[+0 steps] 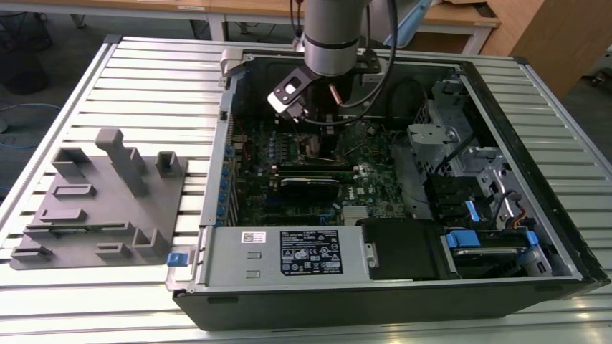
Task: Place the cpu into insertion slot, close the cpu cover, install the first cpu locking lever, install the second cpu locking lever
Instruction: 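Place the cpu into insertion slot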
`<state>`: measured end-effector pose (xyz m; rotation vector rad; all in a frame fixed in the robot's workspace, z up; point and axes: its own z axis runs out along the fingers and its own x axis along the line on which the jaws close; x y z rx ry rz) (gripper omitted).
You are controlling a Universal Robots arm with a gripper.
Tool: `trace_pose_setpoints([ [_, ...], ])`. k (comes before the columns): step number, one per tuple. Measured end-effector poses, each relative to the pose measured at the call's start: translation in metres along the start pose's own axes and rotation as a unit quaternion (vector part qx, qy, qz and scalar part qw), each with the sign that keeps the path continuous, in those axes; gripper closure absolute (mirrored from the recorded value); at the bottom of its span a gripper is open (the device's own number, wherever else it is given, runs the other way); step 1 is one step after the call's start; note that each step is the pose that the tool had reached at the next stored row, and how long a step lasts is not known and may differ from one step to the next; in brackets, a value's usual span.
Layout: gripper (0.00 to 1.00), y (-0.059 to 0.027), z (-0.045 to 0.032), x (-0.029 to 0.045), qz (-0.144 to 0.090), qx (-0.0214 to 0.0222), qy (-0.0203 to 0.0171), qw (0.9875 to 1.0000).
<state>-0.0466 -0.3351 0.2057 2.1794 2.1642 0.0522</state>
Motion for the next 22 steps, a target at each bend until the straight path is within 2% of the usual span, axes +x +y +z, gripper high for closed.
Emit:
trace_pose_setpoints([
  [8,0.46,-0.0038,0.0067,0.0024,0.0,0.0,-0.0001,1.0],
  [22,0.46,-0.0053,0.0121,0.0053,0.0,0.0001,-0.0003,1.0],
])
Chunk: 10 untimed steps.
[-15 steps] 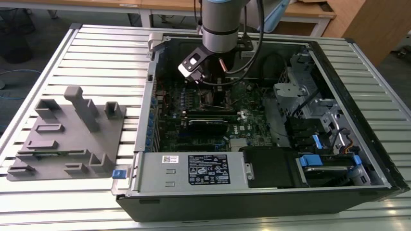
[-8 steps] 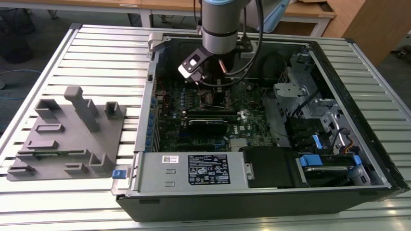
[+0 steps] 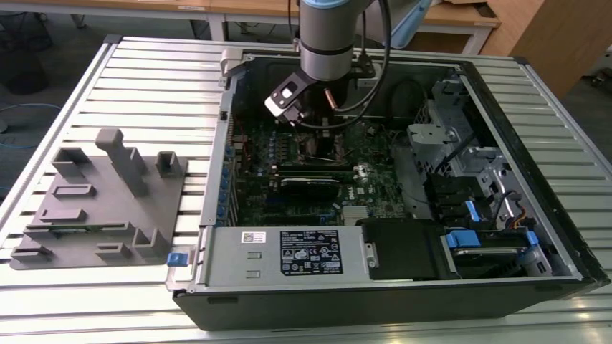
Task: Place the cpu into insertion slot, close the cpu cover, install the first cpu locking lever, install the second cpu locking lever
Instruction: 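Place the cpu into insertion slot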
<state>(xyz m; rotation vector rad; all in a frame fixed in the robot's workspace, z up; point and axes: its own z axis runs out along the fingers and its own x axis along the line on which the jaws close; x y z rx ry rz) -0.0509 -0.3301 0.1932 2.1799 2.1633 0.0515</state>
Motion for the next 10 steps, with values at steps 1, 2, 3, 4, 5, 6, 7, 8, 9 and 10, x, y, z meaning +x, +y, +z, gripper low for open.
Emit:
trace_pose_setpoints([
  [1,0.46,-0.0002,0.0004,0.0,0.0,0.0001,-0.0002,1.0],
  [2,0.46,-0.0002,0.0005,0.0,0.0,0.0002,-0.0002,1.0],
  [3,0.46,-0.0002,0.0006,0.0,0.0,0.0001,-0.0002,1.0],
  [4,0.46,-0.0002,0.0007,0.0001,0.0,0.0001,-0.0001,1.0],
  [5,0.46,-0.0002,0.0008,0.0001,0.0,0.0,0.0,1.0],
  [6,0.46,-0.0002,0.0008,0.0001,0.0,0.0,0.0,1.0],
  [7,0.46,-0.0002,0.0008,0.0001,0.0,0.0,0.0,1.0],
  [8,0.46,-0.0002,0.0008,0.0001,0.0,0.0,0.0001,1.0],
  [9,0.46,-0.0002,0.0008,0.0001,0.0,0.0,0.0,1.0],
  [10,0.46,-0.0002,0.0009,0.0001,0.0,0.0,0.0001,1.0],
])
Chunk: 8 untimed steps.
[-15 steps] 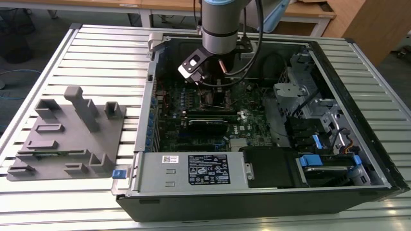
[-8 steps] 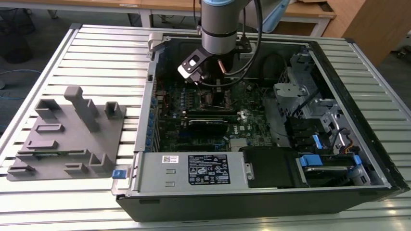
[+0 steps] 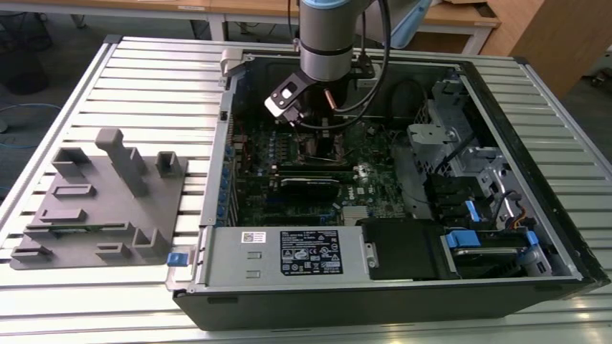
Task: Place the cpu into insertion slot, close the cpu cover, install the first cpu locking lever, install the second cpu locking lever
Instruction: 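Place the cpu into insertion slot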
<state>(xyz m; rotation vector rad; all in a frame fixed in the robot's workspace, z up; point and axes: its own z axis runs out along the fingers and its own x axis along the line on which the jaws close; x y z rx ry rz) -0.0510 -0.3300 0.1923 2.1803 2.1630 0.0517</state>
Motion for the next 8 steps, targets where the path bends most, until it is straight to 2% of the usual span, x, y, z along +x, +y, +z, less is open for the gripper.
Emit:
trace_pose_setpoints([
  [8,0.46,-0.0005,0.0001,0.0,0.0,-0.0001,0.0,1.0],
])
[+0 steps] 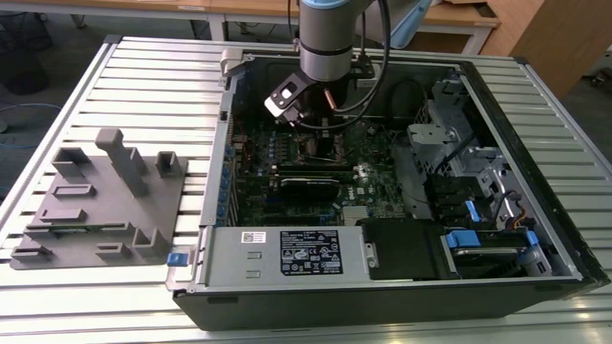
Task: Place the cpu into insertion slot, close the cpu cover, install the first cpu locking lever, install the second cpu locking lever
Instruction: 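Place the cpu into insertion slot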
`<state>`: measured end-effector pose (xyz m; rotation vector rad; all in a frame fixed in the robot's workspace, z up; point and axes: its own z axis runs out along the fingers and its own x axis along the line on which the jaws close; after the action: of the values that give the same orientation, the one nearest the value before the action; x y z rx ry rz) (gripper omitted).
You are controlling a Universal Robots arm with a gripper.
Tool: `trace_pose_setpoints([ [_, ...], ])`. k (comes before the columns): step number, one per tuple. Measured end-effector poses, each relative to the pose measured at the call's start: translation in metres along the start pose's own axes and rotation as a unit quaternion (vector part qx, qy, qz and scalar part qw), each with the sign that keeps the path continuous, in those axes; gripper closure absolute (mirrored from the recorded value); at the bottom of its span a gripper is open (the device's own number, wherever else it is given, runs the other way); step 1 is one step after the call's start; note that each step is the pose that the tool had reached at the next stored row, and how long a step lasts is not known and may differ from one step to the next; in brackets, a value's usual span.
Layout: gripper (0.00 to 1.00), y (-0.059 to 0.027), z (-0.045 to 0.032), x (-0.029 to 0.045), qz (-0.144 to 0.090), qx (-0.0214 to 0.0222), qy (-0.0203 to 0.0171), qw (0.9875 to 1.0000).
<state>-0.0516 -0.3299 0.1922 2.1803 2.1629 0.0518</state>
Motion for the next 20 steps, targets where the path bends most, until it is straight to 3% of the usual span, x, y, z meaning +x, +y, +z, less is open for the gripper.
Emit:
trace_pose_setpoints([
  [20,0.46,-0.0017,0.0021,-0.0001,0.01,0.0005,-0.0011,1.0],
])
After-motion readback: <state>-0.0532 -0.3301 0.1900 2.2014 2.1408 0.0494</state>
